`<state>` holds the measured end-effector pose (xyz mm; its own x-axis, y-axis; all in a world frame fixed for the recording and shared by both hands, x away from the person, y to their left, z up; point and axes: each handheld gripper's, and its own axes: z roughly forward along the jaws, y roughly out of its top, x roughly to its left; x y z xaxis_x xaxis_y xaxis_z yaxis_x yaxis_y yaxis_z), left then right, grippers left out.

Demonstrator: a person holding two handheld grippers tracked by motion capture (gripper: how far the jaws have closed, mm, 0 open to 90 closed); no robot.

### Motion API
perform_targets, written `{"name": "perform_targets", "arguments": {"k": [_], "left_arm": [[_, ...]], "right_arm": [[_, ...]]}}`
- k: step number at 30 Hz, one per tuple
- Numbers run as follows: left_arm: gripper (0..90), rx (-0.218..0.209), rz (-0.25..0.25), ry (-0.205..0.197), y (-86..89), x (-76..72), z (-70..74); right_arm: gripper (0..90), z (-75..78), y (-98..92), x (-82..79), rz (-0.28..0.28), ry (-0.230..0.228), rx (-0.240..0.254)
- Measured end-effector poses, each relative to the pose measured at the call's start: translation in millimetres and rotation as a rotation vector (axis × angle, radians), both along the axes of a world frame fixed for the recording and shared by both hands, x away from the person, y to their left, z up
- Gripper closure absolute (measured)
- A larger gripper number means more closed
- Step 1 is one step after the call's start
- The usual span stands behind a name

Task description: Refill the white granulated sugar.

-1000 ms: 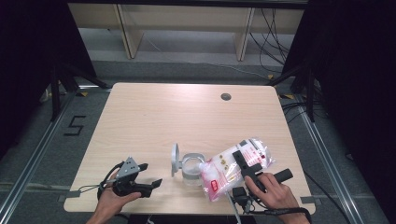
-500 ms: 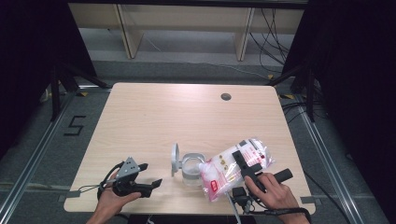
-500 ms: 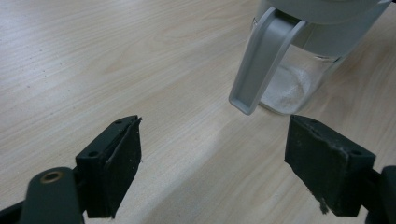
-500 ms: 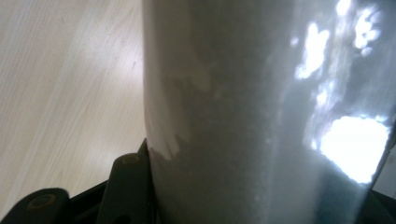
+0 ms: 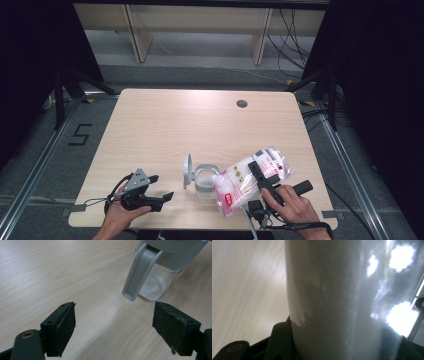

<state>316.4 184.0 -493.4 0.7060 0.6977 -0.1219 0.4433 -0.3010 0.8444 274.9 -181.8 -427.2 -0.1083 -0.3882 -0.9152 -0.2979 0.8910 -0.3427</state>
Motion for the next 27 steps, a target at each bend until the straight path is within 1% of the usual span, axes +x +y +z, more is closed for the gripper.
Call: {"name": "perform_targets", "arguments": {"k": [1, 2, 3, 4, 5, 6, 7, 8, 9, 10, 11, 12, 13, 14, 15, 16, 17, 19, 20, 21, 22, 23, 24, 25, 26, 27], "left_arm": [[18.3, 0.0, 0.0, 0.0, 0.0, 0.0, 0.0], [18.3, -0.003, 0.002, 0.003, -0.2, -0.2, -0.2], [18.3, -0.007, 0.006, 0.01, -0.7, -0.6, -0.5], [18.3, -0.007, 0.006, 0.01, -0.7, -0.6, -0.5], [18.3, 0.001, 0.006, 0.015, -0.5, -0.8, 0.1], [18.3, -0.005, 0.007, 0.011, -0.7, -0.6, -0.4], [18.3, -0.006, 0.007, 0.01, -0.7, -0.5, -0.5], [18.3, -0.003, 0.007, 0.009, -0.6, -0.4, -0.4], [18.3, 0.0, 0.005, 0.005, -0.4, -0.2, -0.3], [18.3, 0.005, 0.001, 0.0, -0.1, 0.0, -0.1], [18.3, 0.001, 0.008, 0.012, -0.6, -0.6, -0.1], [18.3, 0.002, 0.008, 0.015, -0.7, -0.7, 0.0], [18.3, 0.003, 0.007, 0.013, -0.8, -0.7, 0.0], [18.3, 0.005, 0.005, 0.011, -0.7, -0.7, 0.1], [18.3, 0.004, 0.004, 0.012, -0.6, -0.7, 0.1], [18.3, 0.002, 0.006, 0.014, -0.6, -0.7, 0.0], [18.3, -0.005, 0.008, 0.01, -0.6, -0.5, -0.3], [18.3, 0.005, -0.001, -0.004, 0.3, 0.4, 0.0], [18.3, 0.004, 0.0, -0.001, 0.1, 0.3, -0.1], [18.3, 0.005, -0.001, -0.002, 0.0, 0.4, -0.1], [18.3, 0.005, -0.001, -0.002, -0.2, 0.3, -0.1], [18.3, 0.0, 0.01, 0.015, -0.9, -0.5, 0.0], [18.3, 0.001, 0.008, 0.014, -0.9, -0.6, 0.0], [18.3, 0.001, 0.007, 0.013, -0.8, -0.6, 0.1], [18.3, 0.001, 0.008, 0.013, -0.7, -0.6, 0.2], [18.3, -0.001, 0.009, 0.013, -0.7, -0.7, 0.2]], "right_arm": [[53.6, 0.0, 0.0, 0.0, 0.0, 0.0, 0.0], [53.7, 1.9, 1.0, 1.4, 0.008, -0.005, -0.025], [53.8, 0.3, -1.2, 2.5, -0.011, 0.0, 0.003], [53.8, 0.3, -1.2, 2.5, -0.011, 0.0, 0.003], [53.9, 2.6, -0.8, 2.5, -0.007, -0.01, -0.025], [54.0, 0.5, -3.0, 1.9, -0.02, 0.0, 0.01], [54.1, 1.8, -4.3, 1.3, -0.02, -0.004, 0.0], [54.1, 2.1, -4.5, -0.2, -0.021, -0.006, 0.0], [54.1, 3.2, -3.7, -0.7, -0.014, -0.009, -0.013], [54.1, 3.3, -2.6, -1.3, -0.008, -0.015, -0.013], [54.1, 4.7, -0.7, -1.6, -0.001, -0.016, -0.024], [54.1, 4.7, -0.7, -1.6, -0.001, -0.016, -0.024], [54.2, 4.7, -0.2, -1.3, -0.001, -0.016, -0.015], [54.3, 3.8, -0.7, -0.3, -0.012, -0.005, 0.009], [54.4, 4.7, -0.2, 0.5, -0.006, -0.012, 0.004], [54.6, 2.5, -3.1, -0.3, -0.04, -0.008, 0.044], [54.6, 2.5, -3.1, -0.3, -0.04, -0.008, 0.044], [54.7, 6.6, -3.1, 0.8, -0.013, -0.015, -0.01], [54.8, 5.6, -4.5, -1.0, -0.031, -0.012, 0.015], [54.8, 7.3, -3.8, -1.3, -0.018, -0.017, -0.007], [54.8, 7.1, -3.7, -2.2, -0.018, -0.02, -0.001], [54.8, 7.9, -1.9, -1.9, -0.003, -0.019, -0.014], [54.9, 6.9, -1.5, -3.1, -0.015, -0.018, 0.004], [54.9, 6.1, -0.6, -2.2, -0.009, -0.005, 0.015], [55.0, 5.8, -0.2, -1.9, -0.014, -0.002, 0.024], [55.1, 6.4, 0.8, -0.3, -0.001, -0.001, 0.018]]}}
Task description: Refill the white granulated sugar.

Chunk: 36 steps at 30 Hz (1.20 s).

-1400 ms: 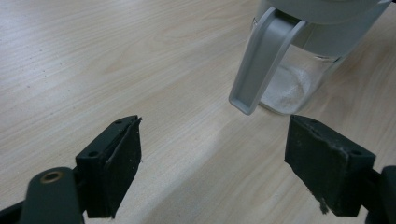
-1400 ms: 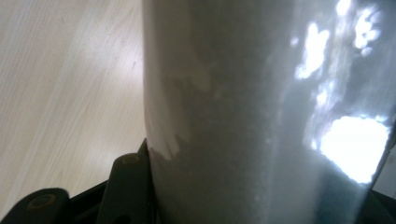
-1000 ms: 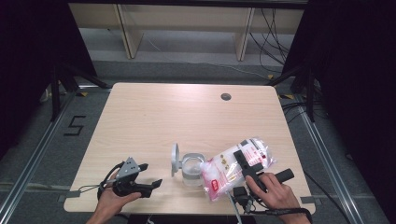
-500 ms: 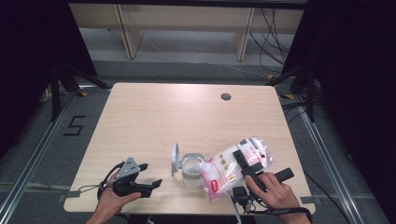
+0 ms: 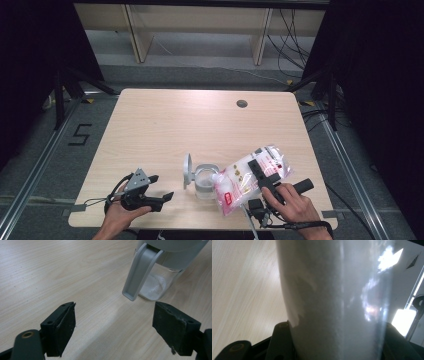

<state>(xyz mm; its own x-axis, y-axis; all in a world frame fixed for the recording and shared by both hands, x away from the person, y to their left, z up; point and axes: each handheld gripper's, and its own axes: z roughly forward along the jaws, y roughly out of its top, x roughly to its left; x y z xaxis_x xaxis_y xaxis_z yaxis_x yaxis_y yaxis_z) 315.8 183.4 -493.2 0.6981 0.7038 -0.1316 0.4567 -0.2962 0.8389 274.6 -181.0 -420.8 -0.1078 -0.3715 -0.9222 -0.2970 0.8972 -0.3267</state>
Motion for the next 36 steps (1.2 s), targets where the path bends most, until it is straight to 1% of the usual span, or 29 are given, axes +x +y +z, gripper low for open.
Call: {"name": "perform_targets", "arguments": {"k": [1, 2, 3, 4, 5, 8, 9, 10, 11, 12, 14, 15, 16, 17, 19, 20, 22, 23, 25, 26, 27, 28, 29, 30, 31, 32, 34, 35, 36], "left_arm": [[18.3, 0.001, 0.0, -0.001, 0.1, 0.0, 0.1], [18.3, 0.001, 0.0, -0.001, 0.1, 0.0, 0.1], [18.3, 0.001, 0.0, 0.0, 0.0, 0.0, 0.0], [18.3, 0.001, 0.0, 0.0, 0.0, 0.0, 0.0], [18.3, 0.002, -0.001, 0.0, 0.1, 0.1, 0.0], [18.3, 0.004, -0.007, -0.014, 0.5, 0.7, -0.1], [18.3, 0.002, 0.0, -0.002, 0.0, 0.1, -0.2], [18.3, 0.004, -0.001, 0.001, 0.0, 0.0, -0.1], [18.3, 0.004, -0.001, 0.001, 0.0, -0.1, -0.2], [18.3, 0.003, -0.001, -0.003, -0.1, -0.4, 0.3], [18.3, -0.004, 0.007, -0.005, -0.7, -1.0, 0.6], [18.3, -0.001, -0.007, -0.014, 0.1, -0.2, 0.8], [18.3, -0.011, -0.003, -0.013, -0.1, -0.2, 0.2], [18.3, -0.004, 0.001, -0.009, 0.3, -0.1, 0.0], [18.3, 0.003, -0.009, -0.015, 0.7, 0.9, -0.1], [18.3, -0.001, 0.002, 0.0, 0.0, -0.3, -0.1], [18.3, 0.012, -0.012, -0.016, 0.8, 0.4, 0.7], [18.3, -0.007, 0.001, -0.002, -0.2, 0.2, -0.4], [18.3, -0.007, 0.001, -0.003, -0.2, 0.1, -0.5], [18.3, 0.001, 0.0, -0.001, 0.1, -0.3, 0.1], [18.3, 0.013, -0.006, -0.017, 0.6, 0.1, 1.1], [18.3, 0.013, -0.006, -0.017, 0.6, 0.1, 1.1], [18.3, 0.005, -0.001, -0.002, 0.5, -0.3, 0.7], [18.3, 0.008, -0.002, -0.005, 0.7, -0.3, 0.8], [18.3, 0.016, -0.011, -0.014, 1.3, 0.2, 0.9], [18.3, -0.001, 0.0, -0.003, 0.3, 0.1, -0.4], [18.3, -0.001, -0.002, -0.007, 0.2, 0.4, -0.4], [18.3, 0.009, -0.01, -0.013, 0.9, 1.0, -0.2], [18.3, 0.005, -0.008, -0.016, 0.4, 1.1, -0.4]], "right_arm": [[55.1, 1.9, 0.4, 1.3, 0.008, -0.005, -0.021], [55.2, 1.3, -0.4, 1.6, 0.0, -0.005, -0.011], [55.3, 2.8, -0.9, 1.9, 0.001, -0.019, -0.023], [55.3, 2.8, -0.9, 1.9, 0.001, -0.019, -0.023], [55.3, 1.9, -2.8, 0.4, -0.019, -0.012, -0.009], [55.5, 2.7, -2.9, -0.9, 0.004, -0.015, -0.015], [55.5, 1.4, -3.1, -2.4, -0.012, -0.007, -0.002], [55.5, 0.8, -2.6, -2.4, -0.008, -0.004, 0.003], [55.6, 1.6, -1.4, -0.5, 0.011, 0.0, -0.014], [55.7, -0.9, -2.4, 3.1, 0.026, -0.005, 0.031], [55.8, -0.4, -2.1, 4.7, 0.015, -0.003, 0.027], [55.9, -1.3, -4.2, 6.2, 0.002, -0.006, 0.033], [55.9, -1.3, -4.2, 6.2, 0.002, -0.006, 0.033], [56.0, 0.1, -4.1, 7.0, 0.017, -0.009, 0.009], [56.1, -1.0, -6.5, 4.3, 0.005, -0.009, 0.024], [56.2, 0.1, -5.8, 3.5, 0.019, -0.013, 0.012], [56.2, -0.2, -4.1, -1.0, 0.016, -0.012, 0.006], [56.2, -0.9, -3.4, -1.7, 0.012, -0.009, 0.016], [56.3, 0.8, -1.9, -1.3, 0.029, -0.014, 0.002], [56.3, 0.7, -0.9, -1.7, 0.029, -0.017, 0.015], [56.4, 1.6, 0.5, -0.7, 0.033, -0.015, 0.012], [56.4, 1.6, 0.5, -0.7, 0.033, -0.015, 0.012], [56.4, 0.6, -0.4, -0.4, 0.023, -0.011, 0.032], [56.4, 2.8, 0.2, 0.7, 0.039, -0.021, 0.015], [56.5, 2.3, -1.7, 0.2, 0.021, -0.015, 0.024], [56.6, 2.4, -4.2, -1.1, 0.007, -0.015, 0.024], [56.6, 3.6, -4.5, -1.2, 0.022, -0.023, 0.011], [56.7, 1.4, -6.5, -3.7, 0.004, -0.014, 0.035], [56.7, 1.4, -6.5, -3.7, 0.004, -0.014, 0.035]]}}
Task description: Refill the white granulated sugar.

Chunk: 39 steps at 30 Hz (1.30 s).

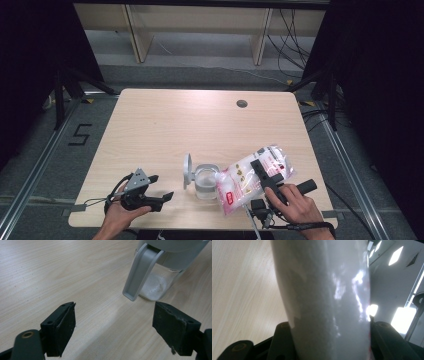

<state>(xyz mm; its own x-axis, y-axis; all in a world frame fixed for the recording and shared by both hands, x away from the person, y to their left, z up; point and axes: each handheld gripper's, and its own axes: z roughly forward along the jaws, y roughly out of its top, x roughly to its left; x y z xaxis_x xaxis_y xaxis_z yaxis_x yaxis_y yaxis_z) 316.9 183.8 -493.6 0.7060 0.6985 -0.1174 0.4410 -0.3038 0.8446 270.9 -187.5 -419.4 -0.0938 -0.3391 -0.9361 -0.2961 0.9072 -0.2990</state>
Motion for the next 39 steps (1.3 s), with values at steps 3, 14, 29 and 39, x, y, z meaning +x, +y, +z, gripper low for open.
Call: {"name": "perform_targets", "arguments": {"k": [3, 14, 29, 39], "left_arm": [[18.3, 0.001, 0.007, 0.016, -0.3, -1.1, 0.4], [18.3, 0.02, -0.002, -0.002, 0.8, -1.0, 1.7], [18.3, 0.025, 0.027, -0.012, 1.5, -4.5, 3.3], [18.3, 0.051, 0.042, -0.034, 5.0, -5.8, 4.7]], "right_arm": [[56.8, 2.9, 4.2, 1.8, 0.032, -0.011, -0.024], [57.3, 2.8, 0.4, 1.4, 0.022, -0.01, -0.023], [58.0, 5.2, -2.4, -0.3, 0.009, -0.016, -0.018], [58.3, 7.8, -0.5, -5.0, 0.011, -0.034, -0.012]]}}
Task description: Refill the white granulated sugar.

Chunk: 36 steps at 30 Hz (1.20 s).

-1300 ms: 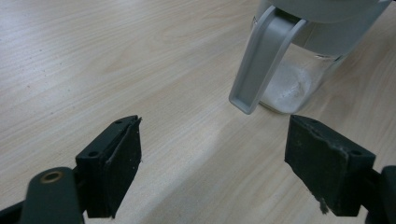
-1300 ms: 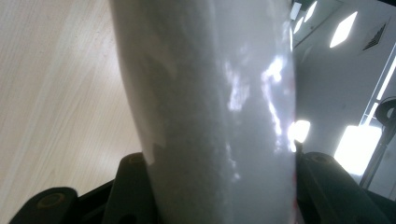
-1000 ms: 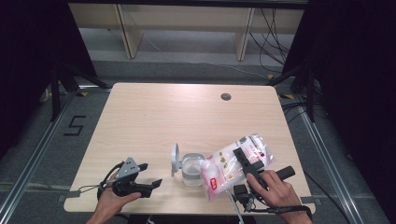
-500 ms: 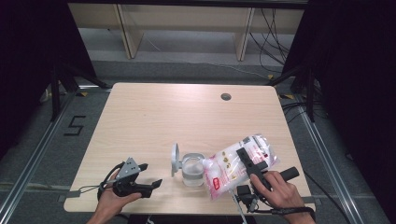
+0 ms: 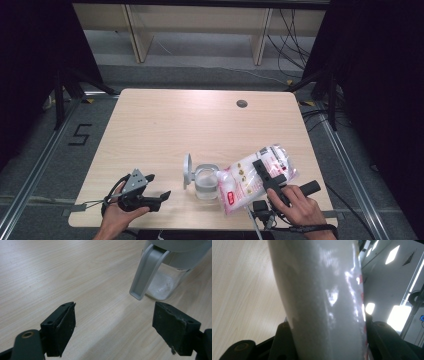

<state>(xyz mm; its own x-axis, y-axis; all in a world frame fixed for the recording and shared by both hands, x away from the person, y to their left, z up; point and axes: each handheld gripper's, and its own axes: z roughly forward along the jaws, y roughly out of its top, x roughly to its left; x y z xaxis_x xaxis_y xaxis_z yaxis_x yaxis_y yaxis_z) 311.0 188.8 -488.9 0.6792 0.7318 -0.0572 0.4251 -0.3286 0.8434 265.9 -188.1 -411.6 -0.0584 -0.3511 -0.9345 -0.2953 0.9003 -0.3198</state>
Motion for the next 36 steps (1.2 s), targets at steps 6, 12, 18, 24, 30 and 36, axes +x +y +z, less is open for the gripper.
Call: {"name": "perform_targets", "arguments": {"k": [6, 12, 18, 24, 30, 36], "left_arm": [[18.3, 0.003, 0.0, 0.004, -2.2, -3.0, 0.1], [18.3, 0.005, -0.005, 0.004, -2.7, -1.9, -1.2], [18.3, 0.02, -0.023, -0.006, -3.5, -2.3, -0.2], [18.3, 0.003, -0.013, -0.004, -3.6, -3.8, 0.5], [18.3, 0.012, -0.021, -0.004, -4.4, -2.4, -0.4], [18.3, -0.005, -0.018, 0.0, -5.0, -3.0, -0.8]], "right_arm": [[58.6, 0.5, 6.9, -0.9, 0.014, 0.006, -0.004], [59.1, -1.0, 1.9, -0.2, -0.015, 0.015, 0.044], [59.4, -1.5, 2.3, -2.3, 0.0, 0.017, 0.003], [59.8, -0.9, 4.8, -1.3, 0.006, 0.017, 0.019], [60.2, 0.5, 1.8, -3.7, 0.004, 0.01, -0.012], [60.5, 1.4, 6.7, -3.6, 0.026, 0.011, -0.005]]}}
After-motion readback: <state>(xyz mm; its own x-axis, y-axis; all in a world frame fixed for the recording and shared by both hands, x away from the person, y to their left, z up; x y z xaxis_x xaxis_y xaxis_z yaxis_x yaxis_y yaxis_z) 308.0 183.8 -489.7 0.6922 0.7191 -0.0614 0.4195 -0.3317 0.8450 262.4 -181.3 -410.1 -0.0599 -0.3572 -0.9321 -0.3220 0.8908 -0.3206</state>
